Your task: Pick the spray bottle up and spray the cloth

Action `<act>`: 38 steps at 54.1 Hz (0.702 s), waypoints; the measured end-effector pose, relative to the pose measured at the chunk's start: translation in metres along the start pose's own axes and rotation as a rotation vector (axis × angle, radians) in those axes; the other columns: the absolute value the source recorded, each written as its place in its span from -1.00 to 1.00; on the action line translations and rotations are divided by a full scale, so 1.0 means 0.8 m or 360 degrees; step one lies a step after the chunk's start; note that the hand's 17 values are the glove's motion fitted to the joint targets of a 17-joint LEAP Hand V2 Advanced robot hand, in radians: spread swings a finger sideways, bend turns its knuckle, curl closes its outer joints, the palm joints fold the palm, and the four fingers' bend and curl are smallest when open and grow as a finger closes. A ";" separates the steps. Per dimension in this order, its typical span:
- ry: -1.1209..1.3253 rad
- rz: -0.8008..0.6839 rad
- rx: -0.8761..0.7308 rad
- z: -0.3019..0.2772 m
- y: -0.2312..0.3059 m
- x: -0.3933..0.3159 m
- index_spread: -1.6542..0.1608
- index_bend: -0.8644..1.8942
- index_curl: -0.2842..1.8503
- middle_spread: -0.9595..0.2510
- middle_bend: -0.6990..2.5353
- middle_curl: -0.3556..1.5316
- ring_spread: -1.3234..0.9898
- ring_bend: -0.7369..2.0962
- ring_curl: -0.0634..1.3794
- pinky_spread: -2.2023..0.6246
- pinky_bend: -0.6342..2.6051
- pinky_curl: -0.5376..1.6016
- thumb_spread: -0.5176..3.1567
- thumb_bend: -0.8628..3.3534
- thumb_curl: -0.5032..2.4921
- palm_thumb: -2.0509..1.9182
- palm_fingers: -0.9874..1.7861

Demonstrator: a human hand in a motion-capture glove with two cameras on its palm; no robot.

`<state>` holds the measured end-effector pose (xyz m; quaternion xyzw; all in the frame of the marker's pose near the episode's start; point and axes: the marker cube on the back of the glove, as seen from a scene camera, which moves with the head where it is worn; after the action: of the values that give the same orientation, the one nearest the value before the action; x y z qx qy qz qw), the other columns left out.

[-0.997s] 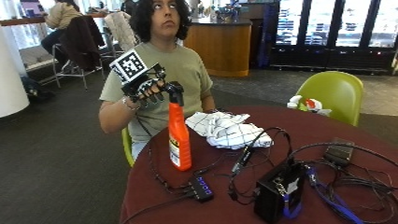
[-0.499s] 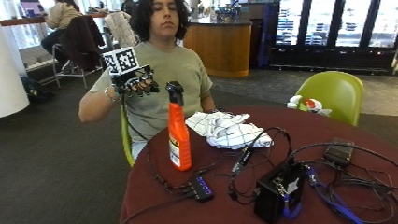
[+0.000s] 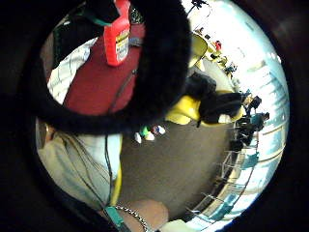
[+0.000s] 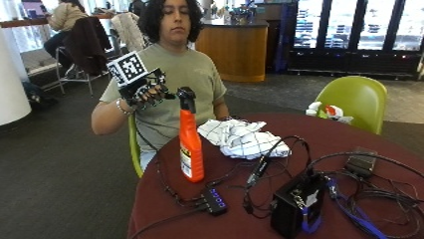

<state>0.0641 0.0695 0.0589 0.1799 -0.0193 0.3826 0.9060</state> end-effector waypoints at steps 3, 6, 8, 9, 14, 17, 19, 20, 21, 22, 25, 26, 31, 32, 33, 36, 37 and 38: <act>-0.0150 0.0038 0.0088 0.003 -0.021 0.003 0.42 -0.30 -0.49 0.67 -0.45 -0.26 0.14 -0.22 -0.44 0.73 -0.40 -0.17 -0.10 -0.59 -0.41 0.34 0.03; -0.0381 0.0177 0.0156 0.005 -0.041 0.001 0.44 -0.31 -0.51 0.68 -0.45 -0.26 0.13 -0.21 -0.43 0.73 -0.38 -0.16 -0.10 -0.59 -0.40 0.35 0.05; -0.0543 0.0283 0.0204 0.006 -0.055 0.000 0.46 -0.32 -0.52 0.68 -0.45 -0.26 0.13 -0.19 -0.42 0.72 -0.37 -0.16 -0.10 -0.59 -0.40 0.36 0.05; -0.0617 0.0309 0.0238 0.007 -0.062 0.001 0.46 -0.32 -0.52 0.68 -0.45 -0.26 0.13 -0.19 -0.42 0.72 -0.36 -0.16 -0.10 -0.59 -0.40 0.37 0.05; -0.0865 0.0310 0.0499 0.020 -0.110 0.011 0.50 -0.32 -0.54 0.68 -0.45 -0.26 0.13 -0.16 -0.41 0.70 -0.34 -0.14 -0.11 -0.59 -0.39 0.40 0.06; -0.0947 0.0349 0.0623 0.032 -0.145 0.018 0.53 -0.32 -0.55 0.68 -0.45 -0.26 0.13 -0.15 -0.40 0.69 -0.33 -0.14 -0.12 -0.59 -0.39 0.41 0.05; -0.1005 0.0393 0.0633 0.041 -0.164 0.021 0.54 -0.32 -0.55 0.68 -0.45 -0.26 0.13 -0.14 -0.40 0.68 -0.32 -0.14 -0.13 -0.59 -0.38 0.42 0.05; -0.1034 0.0418 0.0633 0.045 -0.173 0.022 0.54 -0.32 -0.56 0.69 -0.44 -0.26 0.13 -0.14 -0.39 0.68 -0.32 -0.14 -0.13 -0.60 -0.38 0.42 0.05; -0.1063 0.0442 0.0635 0.049 -0.182 0.023 0.55 -0.32 -0.56 0.69 -0.44 -0.25 0.13 -0.13 -0.39 0.68 -0.32 -0.14 -0.14 -0.60 -0.38 0.43 0.04; -0.1092 0.0462 0.0639 0.053 -0.191 0.024 0.56 -0.32 -0.56 0.69 -0.44 -0.25 0.13 -0.13 -0.39 0.68 -0.32 -0.14 -0.14 -0.60 -0.38 0.42 0.04; -0.1170 0.0484 0.0669 0.064 -0.213 0.027 0.57 -0.33 -0.57 0.70 -0.44 -0.25 0.13 -0.12 -0.38 0.67 -0.31 -0.14 -0.15 -0.60 -0.38 0.43 0.03; -0.1191 0.0464 0.0654 0.068 -0.216 0.028 0.58 -0.33 -0.58 0.70 -0.44 -0.25 0.13 -0.12 -0.38 0.67 -0.31 -0.14 -0.16 -0.60 -0.38 0.43 0.02; -0.1241 0.0254 0.0490 0.083 -0.212 0.031 0.60 -0.33 -0.59 0.71 -0.44 -0.24 0.13 -0.10 -0.38 0.67 -0.30 -0.14 -0.18 -0.60 -0.38 0.43 0.01; -0.1234 0.0286 0.0575 0.086 -0.221 0.032 0.60 -0.32 -0.59 0.71 -0.46 -0.25 0.13 -0.09 -0.38 0.67 -0.30 -0.13 -0.18 -0.61 -0.39 0.42 -0.01; -0.1224 0.0329 0.0669 0.088 -0.232 0.033 0.60 -0.32 -0.59 0.71 -0.46 -0.25 0.13 -0.09 -0.37 0.66 -0.30 -0.14 -0.18 -0.61 -0.39 0.42 -0.01; -0.1212 0.0405 0.0819 0.093 -0.255 0.035 0.60 -0.32 -0.59 0.71 -0.46 -0.26 0.12 -0.07 -0.37 0.66 -0.29 -0.13 -0.19 -0.61 -0.39 0.42 -0.02; -0.1217 0.0413 0.0828 0.095 -0.259 0.035 0.60 -0.31 -0.59 0.71 -0.46 -0.26 0.12 -0.07 -0.37 0.66 -0.29 -0.14 -0.20 -0.61 -0.39 0.41 -0.02; -0.1227 0.0410 0.0820 0.097 -0.261 0.036 0.60 -0.31 -0.59 0.71 -0.46 -0.27 0.12 -0.06 -0.37 0.66 -0.29 -0.14 -0.20 -0.61 -0.39 0.41 -0.03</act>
<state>0.2388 -0.0718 0.0712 0.5233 -0.2804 0.3895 0.7041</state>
